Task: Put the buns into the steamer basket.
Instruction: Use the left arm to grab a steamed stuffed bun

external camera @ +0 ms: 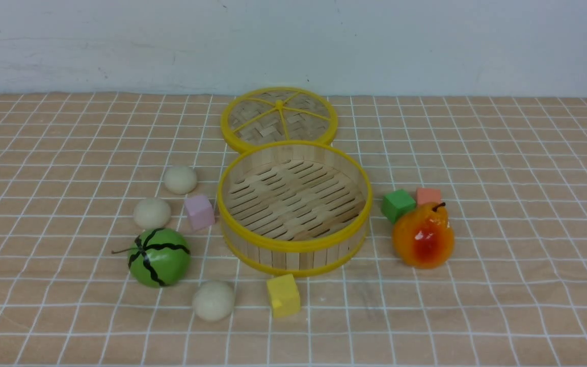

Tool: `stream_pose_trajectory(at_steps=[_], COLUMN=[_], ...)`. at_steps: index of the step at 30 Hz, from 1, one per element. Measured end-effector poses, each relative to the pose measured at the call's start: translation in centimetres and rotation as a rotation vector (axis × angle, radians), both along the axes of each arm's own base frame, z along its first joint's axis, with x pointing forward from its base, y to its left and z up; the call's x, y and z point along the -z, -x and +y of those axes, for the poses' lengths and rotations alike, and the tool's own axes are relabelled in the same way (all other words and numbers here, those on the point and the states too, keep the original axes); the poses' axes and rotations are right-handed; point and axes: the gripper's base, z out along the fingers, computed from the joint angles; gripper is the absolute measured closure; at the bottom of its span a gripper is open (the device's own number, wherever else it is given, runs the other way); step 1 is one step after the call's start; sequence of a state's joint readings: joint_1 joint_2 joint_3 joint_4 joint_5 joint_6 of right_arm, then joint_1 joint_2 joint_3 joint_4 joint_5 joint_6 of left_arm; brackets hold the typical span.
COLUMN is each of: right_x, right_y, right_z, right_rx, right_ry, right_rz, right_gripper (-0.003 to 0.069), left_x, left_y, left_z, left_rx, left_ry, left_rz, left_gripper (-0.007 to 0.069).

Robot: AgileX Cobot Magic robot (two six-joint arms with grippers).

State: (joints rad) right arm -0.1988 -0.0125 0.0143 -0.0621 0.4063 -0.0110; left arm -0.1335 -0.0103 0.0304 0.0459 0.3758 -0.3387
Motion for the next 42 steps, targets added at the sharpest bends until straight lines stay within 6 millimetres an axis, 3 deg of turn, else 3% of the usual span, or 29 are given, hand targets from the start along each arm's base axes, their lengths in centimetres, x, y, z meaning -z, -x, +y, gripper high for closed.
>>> stream_pose_trajectory(at_steps=[19,29,42], right_x=[0.0,0.0,0.0], right_y=[0.0,0.0,0.0], right_z=[0.0,0.0,0.0], right_rx=[0.000,0.000,0.000], right_ry=[0.000,0.000,0.000], right_rz=[0.000,0.000,0.000], right_gripper=[0.0418,0.0418,0.0418], left_x=[-0.3,-2.0,-2.8], left_y=[-0.1,-0.4,-0.4], left_z=[0.0,-0.2,-0.2], left_rx=[0.002,0.010,0.008], left_ry=[0.005,0.043,0.097], left_rz=[-0.036,-0.222,-0.304], left_gripper=[0.0491,0.0480,0.0463])
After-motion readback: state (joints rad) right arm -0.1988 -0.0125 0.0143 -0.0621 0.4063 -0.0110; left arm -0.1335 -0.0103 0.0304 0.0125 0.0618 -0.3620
